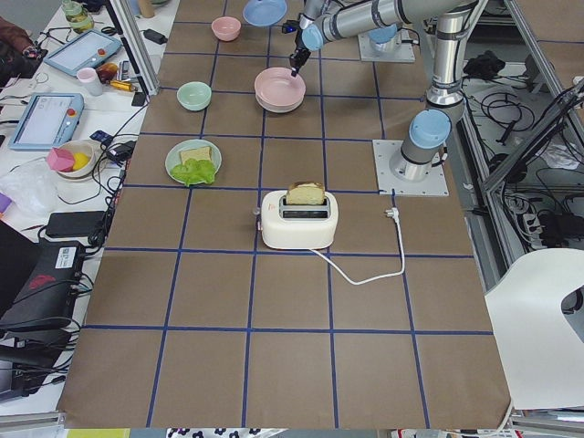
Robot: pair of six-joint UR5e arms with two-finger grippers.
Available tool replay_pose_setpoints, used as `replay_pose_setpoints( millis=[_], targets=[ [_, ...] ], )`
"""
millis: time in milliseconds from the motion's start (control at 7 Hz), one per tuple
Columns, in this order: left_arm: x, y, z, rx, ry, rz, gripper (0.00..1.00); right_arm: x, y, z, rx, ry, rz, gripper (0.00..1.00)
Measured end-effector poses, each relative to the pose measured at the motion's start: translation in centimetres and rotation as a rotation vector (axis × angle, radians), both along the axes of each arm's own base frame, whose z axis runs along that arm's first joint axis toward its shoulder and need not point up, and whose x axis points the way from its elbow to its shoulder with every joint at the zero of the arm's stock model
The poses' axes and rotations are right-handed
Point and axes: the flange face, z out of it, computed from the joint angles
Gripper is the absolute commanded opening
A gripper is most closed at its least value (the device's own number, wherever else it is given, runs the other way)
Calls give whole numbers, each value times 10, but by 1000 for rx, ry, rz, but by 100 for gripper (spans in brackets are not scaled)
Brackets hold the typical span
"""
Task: Stack three plates with pink and blue
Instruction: 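Lift pink plate toward cream plate with left gripper while right lifts blue plate, then lower pink plate onto cream plate and open left gripper while right holds blue plate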
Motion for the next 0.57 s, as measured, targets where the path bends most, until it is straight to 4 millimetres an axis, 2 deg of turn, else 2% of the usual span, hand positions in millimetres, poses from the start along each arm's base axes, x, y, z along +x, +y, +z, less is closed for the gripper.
replay_pose_setpoints(
  millis=[286,571],
  targets=[
    [-18,-4,-14,5,11,40,0,29,-4,-1,17,14,-35,0],
    [-31,-4,-31,11,9,70,0,35,-5,-2,19,18,-42,0]
  ],
)
